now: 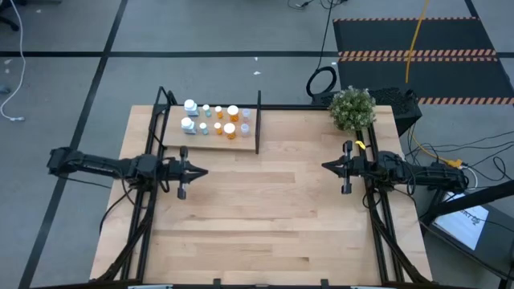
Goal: Pick and place medicine bottles onto shelf by color
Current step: Return to Home Position
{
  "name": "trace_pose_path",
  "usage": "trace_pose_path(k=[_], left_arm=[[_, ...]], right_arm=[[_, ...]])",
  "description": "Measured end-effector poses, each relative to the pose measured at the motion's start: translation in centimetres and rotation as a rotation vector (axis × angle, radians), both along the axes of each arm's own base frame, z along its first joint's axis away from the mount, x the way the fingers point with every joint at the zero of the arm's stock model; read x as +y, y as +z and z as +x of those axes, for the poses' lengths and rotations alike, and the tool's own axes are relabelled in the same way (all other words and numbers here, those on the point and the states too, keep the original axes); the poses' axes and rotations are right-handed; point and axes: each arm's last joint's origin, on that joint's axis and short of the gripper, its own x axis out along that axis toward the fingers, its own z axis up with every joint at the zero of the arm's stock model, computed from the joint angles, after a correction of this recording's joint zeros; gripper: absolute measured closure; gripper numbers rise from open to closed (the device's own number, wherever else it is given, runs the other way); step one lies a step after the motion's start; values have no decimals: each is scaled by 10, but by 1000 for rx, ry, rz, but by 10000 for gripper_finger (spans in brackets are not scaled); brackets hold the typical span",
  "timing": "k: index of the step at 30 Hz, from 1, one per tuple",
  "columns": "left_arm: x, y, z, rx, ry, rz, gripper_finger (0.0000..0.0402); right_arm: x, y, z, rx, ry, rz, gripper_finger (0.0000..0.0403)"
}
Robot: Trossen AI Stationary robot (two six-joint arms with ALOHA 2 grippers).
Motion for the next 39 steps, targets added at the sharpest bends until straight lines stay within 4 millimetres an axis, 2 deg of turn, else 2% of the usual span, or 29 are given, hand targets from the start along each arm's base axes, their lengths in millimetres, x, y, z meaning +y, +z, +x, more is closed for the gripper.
trace_pose_path(k=[18,39], left_arm=[[1,8,-24,-117,-59,10,376],[5,0,-22,-69,-85,51,376]], right_arm=[[0,0,0,1,0,0,403],[0,0,0,0,-1,0,403]])
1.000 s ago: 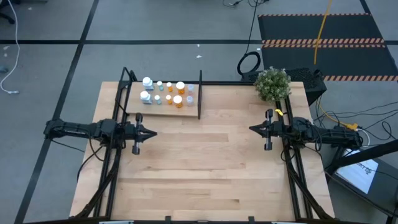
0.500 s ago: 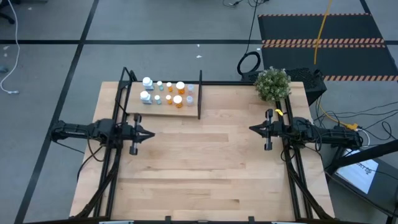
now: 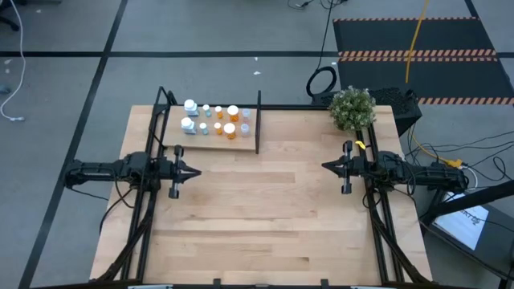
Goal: Pick and place medicine bottles onto shelf by color
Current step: Return to Home Position
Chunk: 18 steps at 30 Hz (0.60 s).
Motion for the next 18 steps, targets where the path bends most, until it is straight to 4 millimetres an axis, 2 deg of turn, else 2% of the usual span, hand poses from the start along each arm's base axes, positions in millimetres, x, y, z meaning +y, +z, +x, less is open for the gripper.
trace_pose_path(k=[18], left_arm=[[3,0,1,2,43,4,376]], right_arm=[[0,0,0,-2,0,0,403]])
